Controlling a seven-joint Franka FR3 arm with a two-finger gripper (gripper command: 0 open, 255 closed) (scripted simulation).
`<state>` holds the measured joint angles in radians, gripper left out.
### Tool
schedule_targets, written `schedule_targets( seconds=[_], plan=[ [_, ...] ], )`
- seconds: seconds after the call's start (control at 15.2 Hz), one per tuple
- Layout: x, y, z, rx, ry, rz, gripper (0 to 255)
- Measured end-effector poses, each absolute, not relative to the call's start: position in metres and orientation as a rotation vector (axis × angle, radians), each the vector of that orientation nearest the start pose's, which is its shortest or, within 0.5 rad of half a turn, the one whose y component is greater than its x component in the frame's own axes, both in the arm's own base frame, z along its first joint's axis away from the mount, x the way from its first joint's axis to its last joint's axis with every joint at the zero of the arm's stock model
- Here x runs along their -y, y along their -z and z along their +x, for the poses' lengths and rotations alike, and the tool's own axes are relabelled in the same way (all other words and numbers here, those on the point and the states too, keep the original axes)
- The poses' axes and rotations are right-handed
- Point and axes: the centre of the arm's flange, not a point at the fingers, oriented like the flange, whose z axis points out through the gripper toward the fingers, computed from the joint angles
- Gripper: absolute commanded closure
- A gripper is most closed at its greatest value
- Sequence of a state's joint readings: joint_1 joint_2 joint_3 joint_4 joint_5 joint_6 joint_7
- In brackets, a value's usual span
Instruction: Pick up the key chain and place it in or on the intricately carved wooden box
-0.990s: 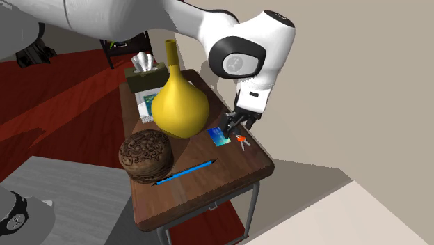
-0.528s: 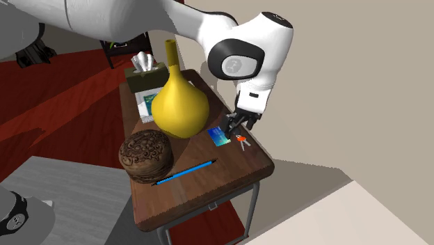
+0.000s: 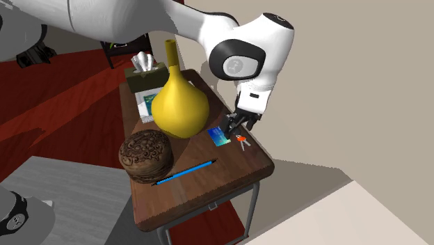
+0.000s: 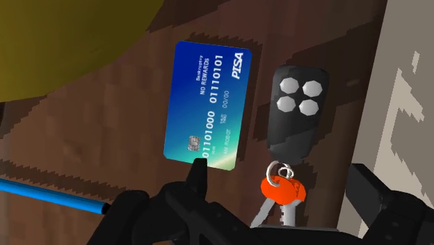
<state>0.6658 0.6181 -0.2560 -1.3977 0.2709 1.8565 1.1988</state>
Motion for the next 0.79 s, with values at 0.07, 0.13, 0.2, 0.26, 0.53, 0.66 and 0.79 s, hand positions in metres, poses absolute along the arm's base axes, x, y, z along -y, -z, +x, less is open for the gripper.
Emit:
schedule_targets(
  seconds=[0.07,0.13,0.2,0.26,0.53,0.66,0.79],
  plan=[
    [-0.330,-0.342,0.622,-1.299,-0.265,-2.874,255],
    [-0.330,-0.341,0.623,-1.298,-0.260,-2.873,255],
    [-0.328,-0.344,0.620,-1.311,-0.287,-2.891,255],
    [-0.328,-0.343,0.618,-1.318,-0.307,-2.898,255],
    [-0.326,-0.345,0.615,-1.329,-0.331,-2.907,255],
    [-0.323,-0.349,0.610,-1.347,-0.369,-2.925,255],
    [-0.323,-0.348,0.609,-1.348,-0.375,-2.927,0]
  ],
)
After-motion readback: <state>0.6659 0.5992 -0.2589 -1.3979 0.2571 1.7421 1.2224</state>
